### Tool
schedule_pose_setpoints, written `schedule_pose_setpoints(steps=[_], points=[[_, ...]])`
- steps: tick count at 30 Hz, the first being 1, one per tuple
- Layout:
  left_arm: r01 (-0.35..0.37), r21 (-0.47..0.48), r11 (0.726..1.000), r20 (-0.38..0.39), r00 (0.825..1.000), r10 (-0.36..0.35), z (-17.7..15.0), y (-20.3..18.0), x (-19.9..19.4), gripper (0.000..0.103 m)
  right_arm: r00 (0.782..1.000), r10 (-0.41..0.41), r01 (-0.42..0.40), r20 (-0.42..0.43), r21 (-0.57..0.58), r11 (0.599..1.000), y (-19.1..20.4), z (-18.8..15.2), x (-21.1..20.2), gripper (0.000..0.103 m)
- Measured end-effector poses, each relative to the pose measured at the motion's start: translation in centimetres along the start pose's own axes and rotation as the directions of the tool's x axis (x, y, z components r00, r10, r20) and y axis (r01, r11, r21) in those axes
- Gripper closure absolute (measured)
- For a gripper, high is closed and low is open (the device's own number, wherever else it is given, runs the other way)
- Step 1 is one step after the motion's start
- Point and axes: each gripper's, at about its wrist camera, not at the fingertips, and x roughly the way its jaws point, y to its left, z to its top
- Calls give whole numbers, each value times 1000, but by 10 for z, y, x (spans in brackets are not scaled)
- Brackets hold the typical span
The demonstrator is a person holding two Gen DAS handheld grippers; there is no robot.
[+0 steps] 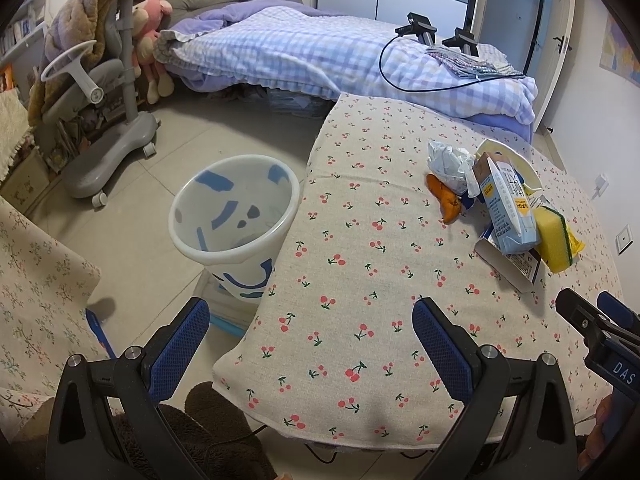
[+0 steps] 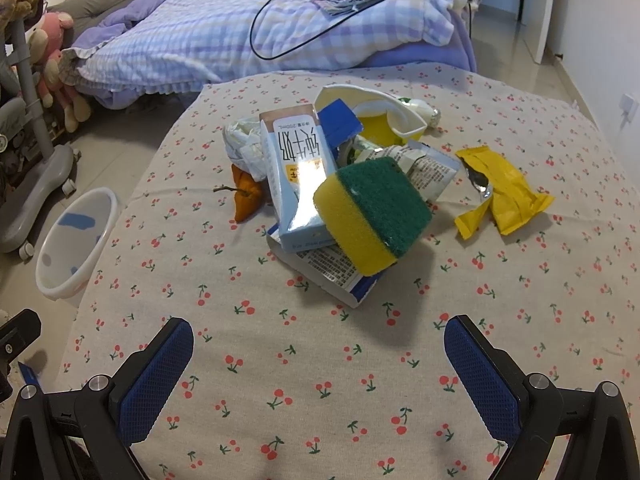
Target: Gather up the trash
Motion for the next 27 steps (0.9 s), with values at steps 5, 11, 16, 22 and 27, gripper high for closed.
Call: schedule_pose_setpoints(steps=[5,11,16,22,27], points=[[-1,1,1000,-2,1000,1,-1,0,1,1,1000,-1,1,0,1,1000,1,1,-1,0],[-1,1,1000,-2,1000,1,-1,0,2,1,1000,-1,1,1,7,1000,1,1,-1,0],[0,1,1000,-4,1000,0,-1,0,2,1,1000,1,-1,17,7,1000,2,0,-3,0],[-2,-1,1000,-5,1000,2,-1,-1,3,1,1000,-1,1,17,6,1000,2,0,-2,0],[-3,-2,1000,-6,1000,3,-1,-2,3,1,1000,2,-2,20,5,1000,3,0,-4,0]])
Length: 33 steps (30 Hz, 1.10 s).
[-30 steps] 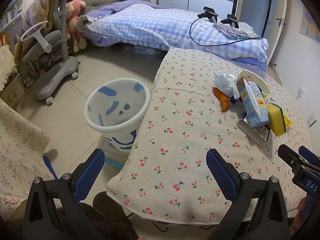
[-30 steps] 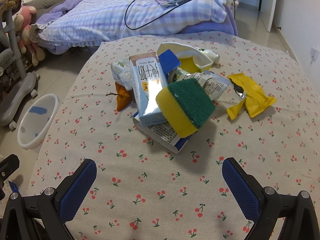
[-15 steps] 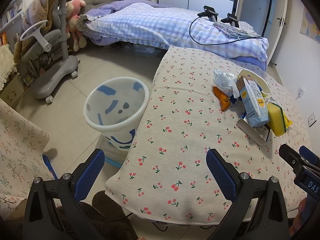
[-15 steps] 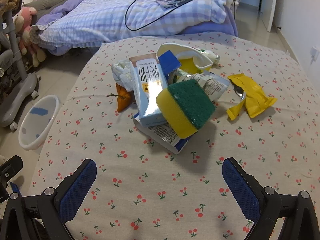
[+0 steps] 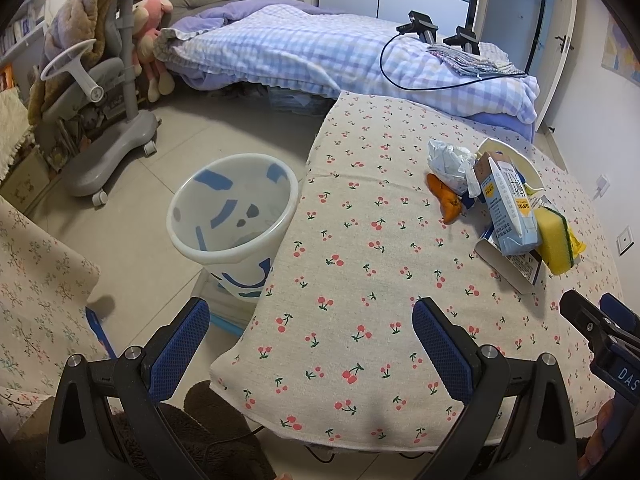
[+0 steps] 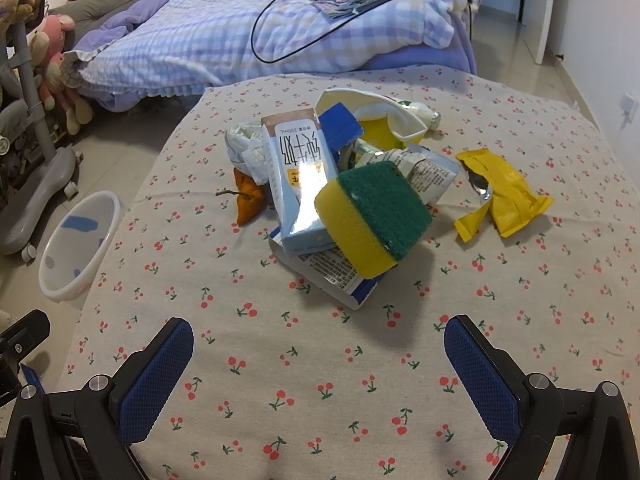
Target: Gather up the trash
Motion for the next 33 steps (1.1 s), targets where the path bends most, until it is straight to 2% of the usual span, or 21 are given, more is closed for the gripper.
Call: schedule_pose_setpoints(steps=[3,7,9,12,14,16,19,21,25,28,33], points=[[3,-1,1000,-9,1000,-3,1,-1,1,1,1000,3,-3,-14,3,1000,0,1,0,0],[11,10,1000,-27,1000,-11,10,-7,4,1,995,68,-61,-78,90,994,-14,15,-1,0],[24,10,1000,-42,999,-24,17,-11,5,1,995,50,-41,-84,111,993,-22,26,-4,0],[48,17,999,-68,997,-46,32,-22,9,1,996,-27,36,-86,106,994,-37,46,-4,0],[59,27,998,-84,995,-56,43,-31,12,1,997,-32,40,-65,134,990,-52,57,-4,0],[86,42,995,-100,992,-82,54,-41,16,1,995,-53,67,-88,163,984,-71,69,2,0],[147,62,987,-164,977,-135,72,-61,29,1,990,-79,100,-113,197,975,-102,85,14,0],[158,66,985,-191,971,-143,82,-74,37,1,986,-81,113,-143,236,965,-124,93,25,0],[210,64,976,-238,953,-189,98,-100,58,1,963,-97,167,-253,272,948,-153,100,55,0],[293,15,956,-267,923,-278,108,-117,73,2,948,-94,186,-304,291,938,-172,105,82,0],[367,5,930,-301,888,-348,118,-154,96,9,937,-95,201,-337,294,935,-189,109,112,0]])
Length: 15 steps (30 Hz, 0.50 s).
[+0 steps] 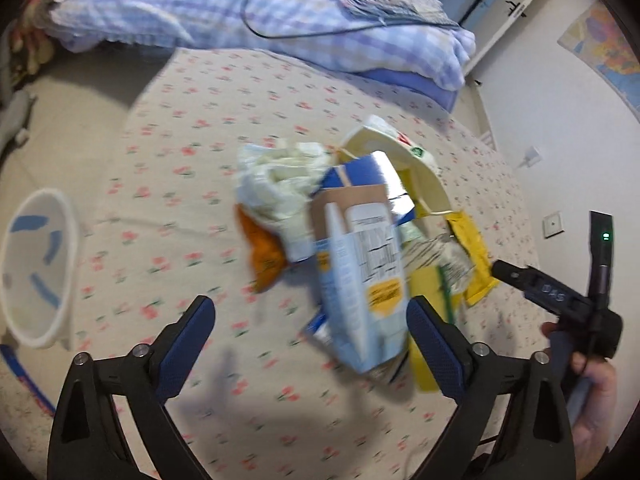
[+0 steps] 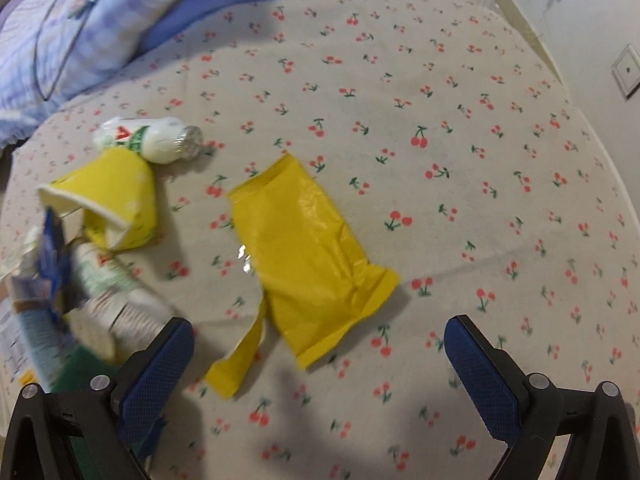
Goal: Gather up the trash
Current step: 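Grasp the milk carton with the left tool while the right tool grasps the yellow wrapper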
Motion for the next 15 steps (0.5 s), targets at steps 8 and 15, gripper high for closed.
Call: schedule_pose_setpoints(steps=[8,15], points=[[1,20,1000,-26,1000,0,14,-20,32,22,998,-32,29,-45,-64,997,11,16,40,3],[-4,26,1000,-54,999,5,14,-25,50,36,997,-30,27,-76,-42,999,3,20,67,17]])
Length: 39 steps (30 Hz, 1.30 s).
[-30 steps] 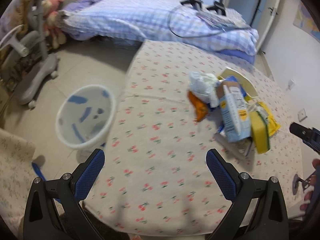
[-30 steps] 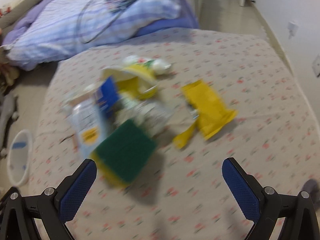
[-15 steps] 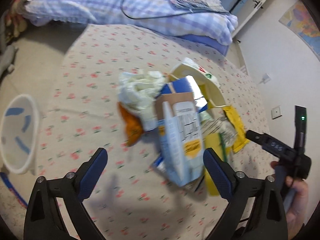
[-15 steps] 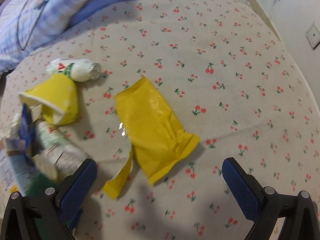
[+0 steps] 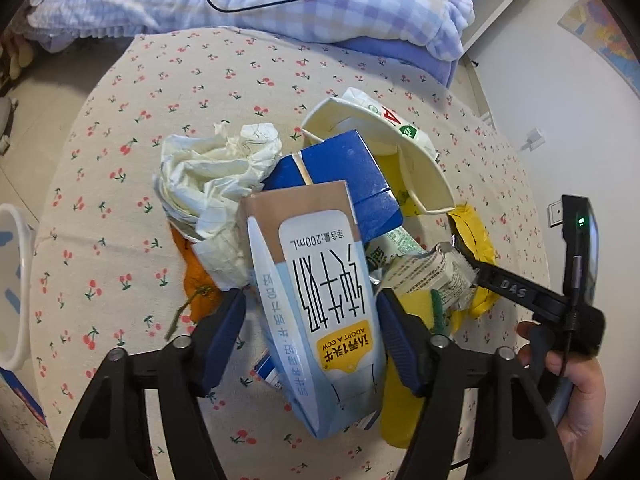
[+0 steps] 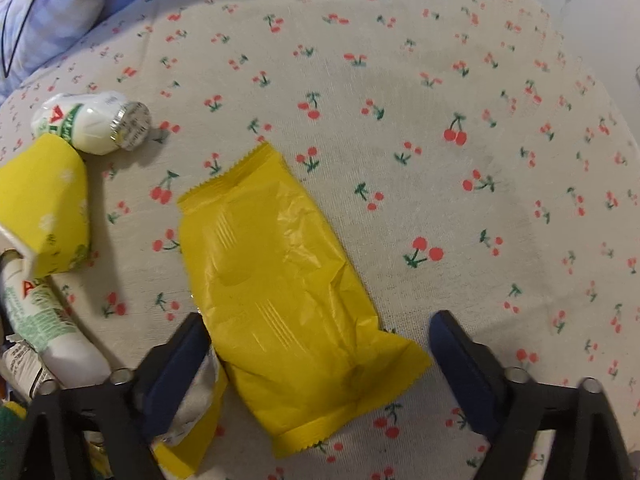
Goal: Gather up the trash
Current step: 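Grasp the milk carton with the left tool while the right tool grasps the yellow wrapper, then carry both items over the wastebasket and open both tools to drop them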
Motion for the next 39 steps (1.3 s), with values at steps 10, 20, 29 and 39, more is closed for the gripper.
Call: schedule_pose_setpoints(steps=[10,20,29,39], points=[[49,14,999,64,997,-50,-3,5,-27,39,999,1,0,39,-26,1000,-5,-8,-13,38],[66,-1,998,144,987,-65,-9,31,-69,39,990,66,-58,128,-62,996,9,-20,-75,38],[32,-58,998,194,981,-20,-15,84,-103,39,976,124,-90,178,-190,978,63,-38,-110,38],[-34,-199,979,223,972,79,-28,181,-132,39,963,196,-126,185,-334,934,145,-64,-120,38]])
